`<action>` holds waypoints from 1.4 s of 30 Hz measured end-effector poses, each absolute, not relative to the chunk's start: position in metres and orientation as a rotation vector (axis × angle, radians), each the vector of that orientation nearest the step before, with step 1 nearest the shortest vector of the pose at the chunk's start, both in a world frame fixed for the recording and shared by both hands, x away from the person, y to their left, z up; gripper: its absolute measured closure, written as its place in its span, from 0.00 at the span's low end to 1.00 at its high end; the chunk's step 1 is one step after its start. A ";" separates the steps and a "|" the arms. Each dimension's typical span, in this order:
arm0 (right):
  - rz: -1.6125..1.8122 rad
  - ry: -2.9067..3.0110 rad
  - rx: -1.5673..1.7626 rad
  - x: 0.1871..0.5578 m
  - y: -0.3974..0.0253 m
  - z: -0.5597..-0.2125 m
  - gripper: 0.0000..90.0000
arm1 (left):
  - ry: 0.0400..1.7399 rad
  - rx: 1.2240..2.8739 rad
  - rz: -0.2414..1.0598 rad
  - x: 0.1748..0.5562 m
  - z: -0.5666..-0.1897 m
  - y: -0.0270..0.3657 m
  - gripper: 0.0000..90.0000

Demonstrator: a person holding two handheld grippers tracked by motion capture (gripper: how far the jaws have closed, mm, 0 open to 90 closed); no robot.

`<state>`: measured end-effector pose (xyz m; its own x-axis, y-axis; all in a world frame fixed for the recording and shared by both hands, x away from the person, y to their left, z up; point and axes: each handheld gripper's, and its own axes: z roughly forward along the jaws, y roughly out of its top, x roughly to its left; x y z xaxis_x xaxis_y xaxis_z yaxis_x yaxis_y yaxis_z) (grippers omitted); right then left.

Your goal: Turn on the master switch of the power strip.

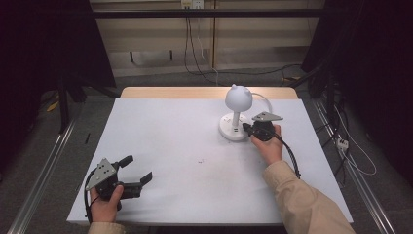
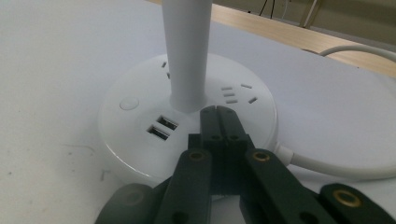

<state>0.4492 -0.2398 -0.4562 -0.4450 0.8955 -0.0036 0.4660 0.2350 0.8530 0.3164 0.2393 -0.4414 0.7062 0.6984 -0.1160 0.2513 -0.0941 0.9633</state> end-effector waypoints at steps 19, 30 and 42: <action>1.205 1.939 1.306 0.443 -0.242 -0.450 0.82 | 0.779 1.662 0.447 0.317 -0.441 0.241 0.05; 1.245 1.949 1.322 0.439 -0.241 -0.447 0.53 | 0.780 1.663 0.447 0.316 -0.442 0.241 0.05; 1.263 1.961 1.332 0.424 -0.251 -0.445 0.28 | 0.778 1.668 0.446 0.316 -0.442 0.240 0.05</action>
<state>0.4245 -0.2505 -0.4449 -0.4312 0.8940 0.1215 0.4801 0.1133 0.8699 0.3163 0.2398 -0.4418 0.7046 0.7000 -0.1162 0.2535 -0.0953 0.9626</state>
